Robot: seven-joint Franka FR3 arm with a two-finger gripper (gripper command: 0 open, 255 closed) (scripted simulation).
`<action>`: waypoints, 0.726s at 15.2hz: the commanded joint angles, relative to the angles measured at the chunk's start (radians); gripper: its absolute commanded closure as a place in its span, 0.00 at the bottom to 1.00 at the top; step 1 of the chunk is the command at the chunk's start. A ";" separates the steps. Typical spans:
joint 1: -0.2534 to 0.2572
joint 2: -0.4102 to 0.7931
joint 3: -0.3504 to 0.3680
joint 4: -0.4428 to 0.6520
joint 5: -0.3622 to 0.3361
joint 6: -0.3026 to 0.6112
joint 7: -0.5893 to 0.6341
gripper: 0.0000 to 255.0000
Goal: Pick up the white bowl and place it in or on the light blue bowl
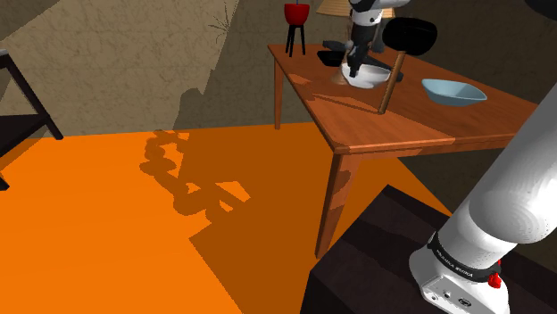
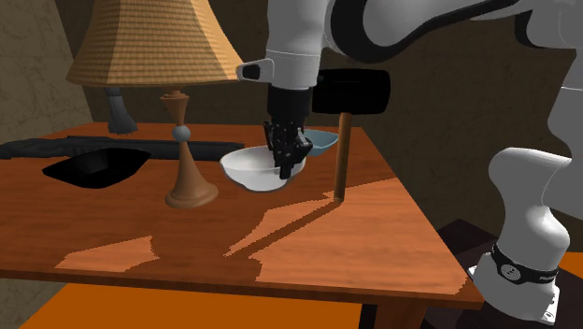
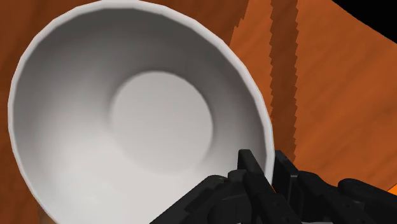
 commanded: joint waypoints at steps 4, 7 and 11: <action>0.000 0.003 0.000 0.072 0.003 -0.069 -0.005 1.00; 0.000 0.005 0.000 0.115 0.005 -0.109 -0.009 1.00; 0.000 0.012 0.000 0.177 0.008 -0.164 -0.014 1.00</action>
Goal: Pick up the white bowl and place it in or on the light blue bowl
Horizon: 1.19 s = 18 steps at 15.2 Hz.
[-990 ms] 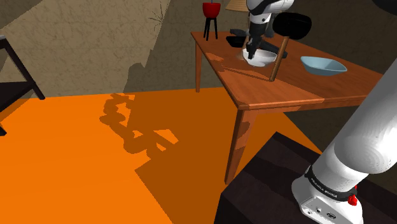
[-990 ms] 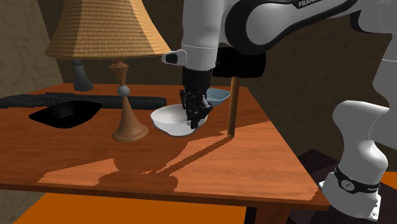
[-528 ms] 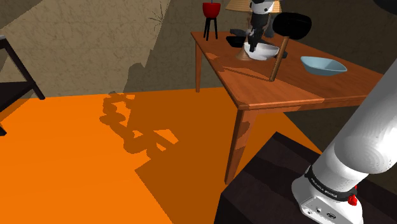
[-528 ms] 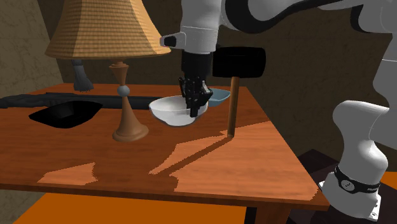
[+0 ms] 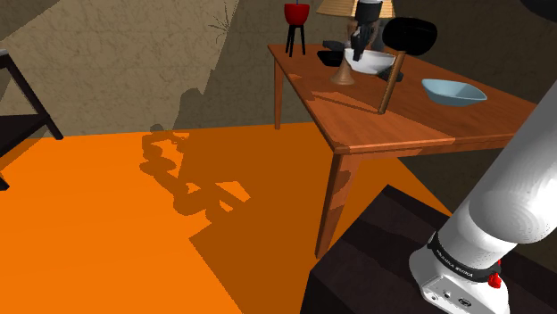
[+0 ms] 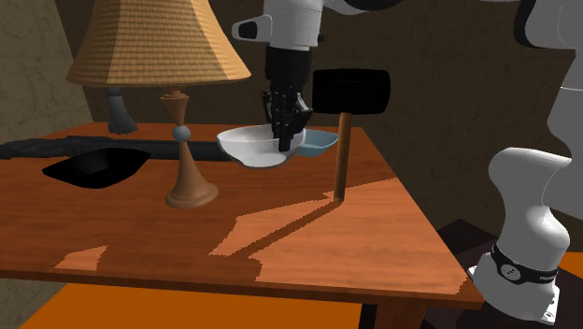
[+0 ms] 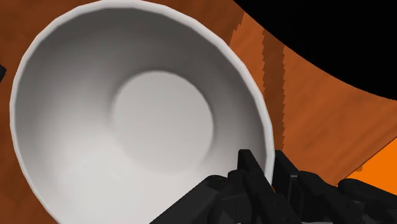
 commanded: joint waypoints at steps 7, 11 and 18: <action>-0.037 -0.057 -0.036 -0.005 -0.013 -0.042 -0.075 1.00; -0.074 -0.108 -0.077 -0.046 -0.028 -0.041 -0.152 1.00; -0.141 -0.158 -0.161 -0.070 -0.042 -0.050 -0.302 1.00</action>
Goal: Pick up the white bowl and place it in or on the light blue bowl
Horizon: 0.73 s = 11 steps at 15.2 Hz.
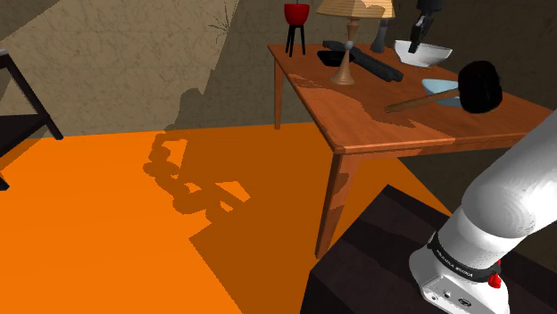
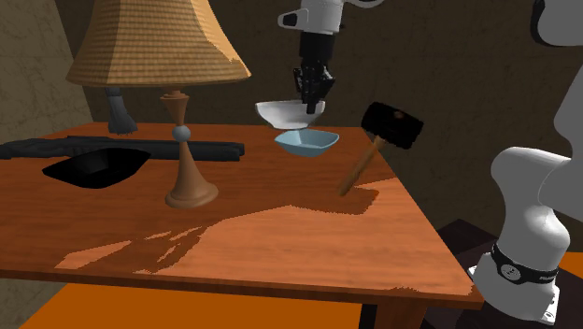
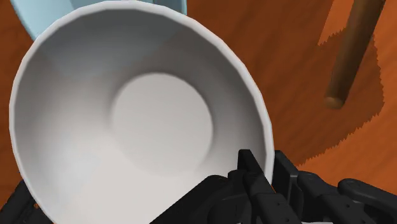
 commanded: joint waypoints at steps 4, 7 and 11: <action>-0.047 -0.013 -0.067 0.008 -0.001 -0.009 -0.117 1.00; -0.076 -0.004 -0.114 0.030 0.008 -0.017 -0.194 1.00; -0.116 0.029 -0.180 0.077 0.034 -0.031 -0.305 1.00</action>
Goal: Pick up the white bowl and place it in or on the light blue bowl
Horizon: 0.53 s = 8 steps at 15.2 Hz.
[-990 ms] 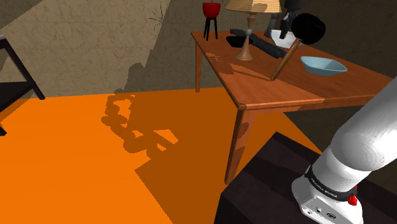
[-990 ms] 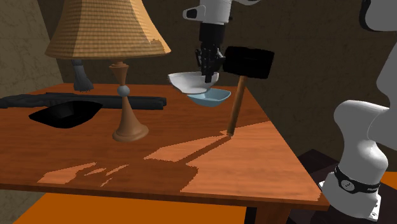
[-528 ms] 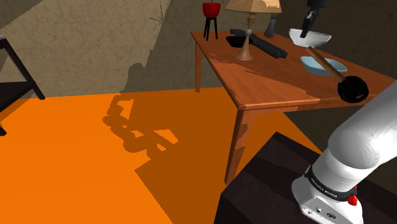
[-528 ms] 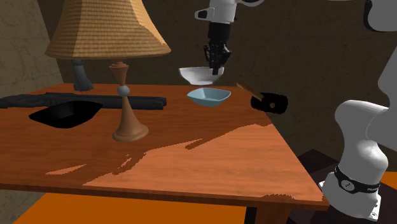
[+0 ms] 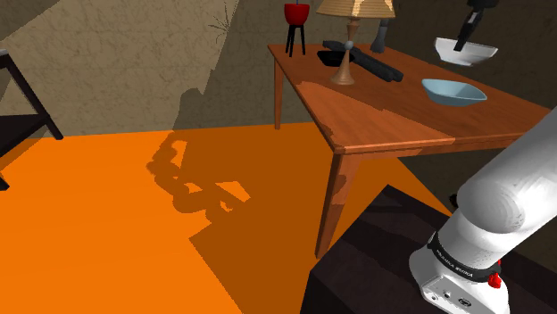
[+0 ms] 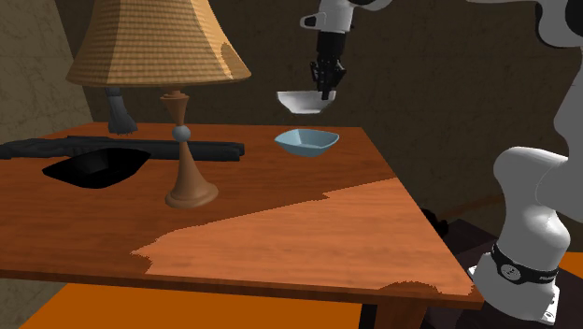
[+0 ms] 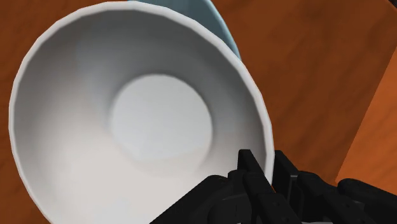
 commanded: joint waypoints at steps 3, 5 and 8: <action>-0.029 0.028 -0.045 0.021 0.023 0.005 -0.078 1.00; -0.029 0.019 -0.042 -0.014 0.017 0.033 -0.073 1.00; -0.030 0.009 -0.040 -0.064 0.010 0.075 -0.067 1.00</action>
